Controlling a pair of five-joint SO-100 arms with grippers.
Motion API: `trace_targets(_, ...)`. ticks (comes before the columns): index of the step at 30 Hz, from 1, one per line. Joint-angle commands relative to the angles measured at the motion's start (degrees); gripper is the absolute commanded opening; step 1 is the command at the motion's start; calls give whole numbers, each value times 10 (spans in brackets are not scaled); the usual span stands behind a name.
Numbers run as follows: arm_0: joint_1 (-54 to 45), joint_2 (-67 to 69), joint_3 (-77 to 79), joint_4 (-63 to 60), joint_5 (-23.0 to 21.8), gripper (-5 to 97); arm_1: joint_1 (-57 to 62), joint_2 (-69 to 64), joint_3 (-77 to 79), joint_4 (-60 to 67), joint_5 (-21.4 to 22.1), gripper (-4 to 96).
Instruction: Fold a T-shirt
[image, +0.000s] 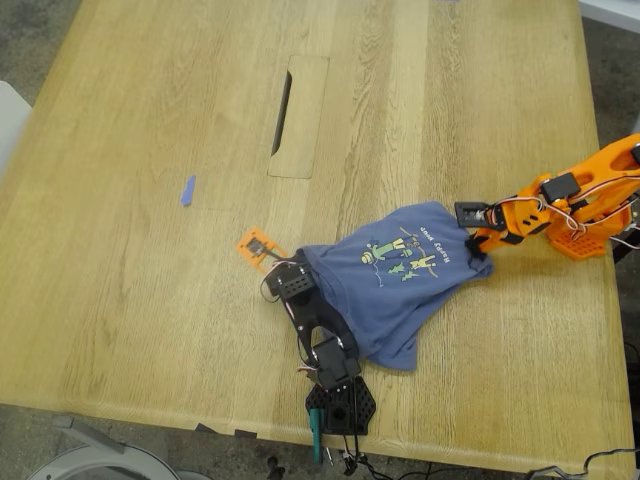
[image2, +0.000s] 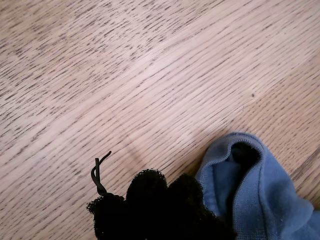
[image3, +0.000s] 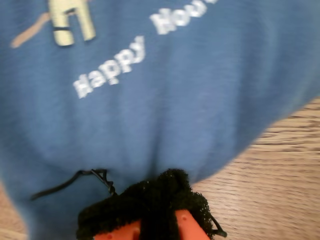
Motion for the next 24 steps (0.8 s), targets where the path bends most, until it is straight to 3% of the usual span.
trace_targets(1,-40,71,-8,13,9,0,31,31,1,17,-4,11)
trace_targets(9,-138,152,11,40,26,0,165,103,-22,153,-12,10)
trace_targets(16,-246,271,81,62,73,-1,337,223,-12,303,-28,7)
trace_targets(24,-352,409,160,98,91,-1,577,293,-18,341,-32,7)
